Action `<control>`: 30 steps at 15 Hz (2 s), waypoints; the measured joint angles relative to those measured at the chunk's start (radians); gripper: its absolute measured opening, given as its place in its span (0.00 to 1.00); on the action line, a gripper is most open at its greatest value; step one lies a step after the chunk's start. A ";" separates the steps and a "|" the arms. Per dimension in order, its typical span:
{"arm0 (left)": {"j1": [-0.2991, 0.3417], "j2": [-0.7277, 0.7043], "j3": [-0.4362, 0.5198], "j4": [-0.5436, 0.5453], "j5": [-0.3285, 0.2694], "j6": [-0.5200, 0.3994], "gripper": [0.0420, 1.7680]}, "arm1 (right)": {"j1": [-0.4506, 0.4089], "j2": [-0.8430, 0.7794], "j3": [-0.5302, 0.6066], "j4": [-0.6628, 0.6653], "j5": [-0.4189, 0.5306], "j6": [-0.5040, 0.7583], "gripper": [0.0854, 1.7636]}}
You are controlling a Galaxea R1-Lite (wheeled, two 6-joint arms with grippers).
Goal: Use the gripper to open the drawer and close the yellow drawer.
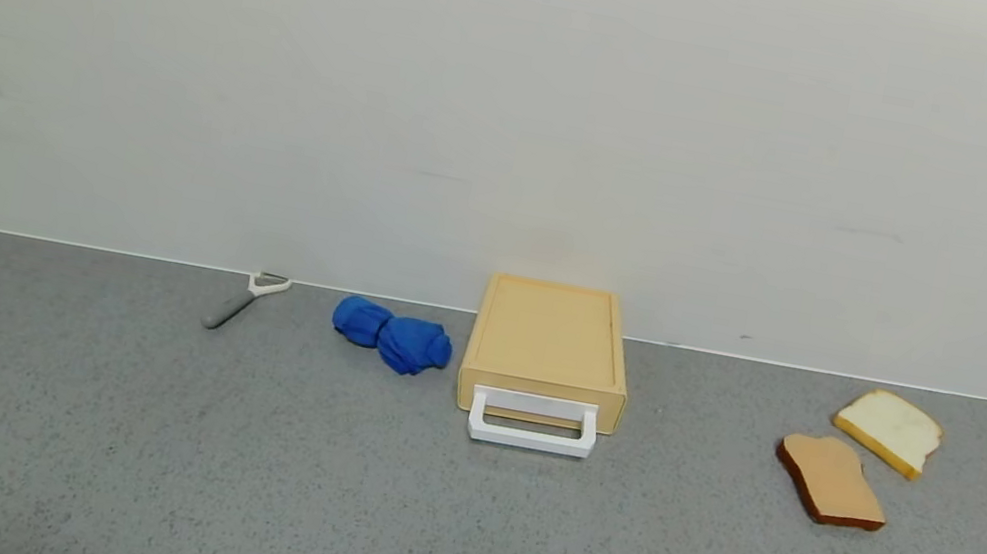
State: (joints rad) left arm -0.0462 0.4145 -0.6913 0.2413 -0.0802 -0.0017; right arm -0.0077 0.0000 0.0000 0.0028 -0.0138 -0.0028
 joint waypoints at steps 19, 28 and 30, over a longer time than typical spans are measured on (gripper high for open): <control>0.043 -0.414 0.683 -0.289 0.050 0.063 0.96 | 0.000 0.000 0.000 0.000 0.000 0.000 0.97; 0.043 -0.415 0.691 -0.240 0.050 0.050 0.97 | 0.000 0.000 0.000 0.000 0.001 0.000 0.97; 0.043 -0.415 0.691 -0.240 0.050 0.051 0.97 | 0.000 0.000 0.000 0.000 0.000 0.000 0.97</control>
State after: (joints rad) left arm -0.0032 -0.0004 0.0000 0.0009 -0.0302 0.0489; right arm -0.0077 0.0000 0.0000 0.0032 -0.0134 -0.0028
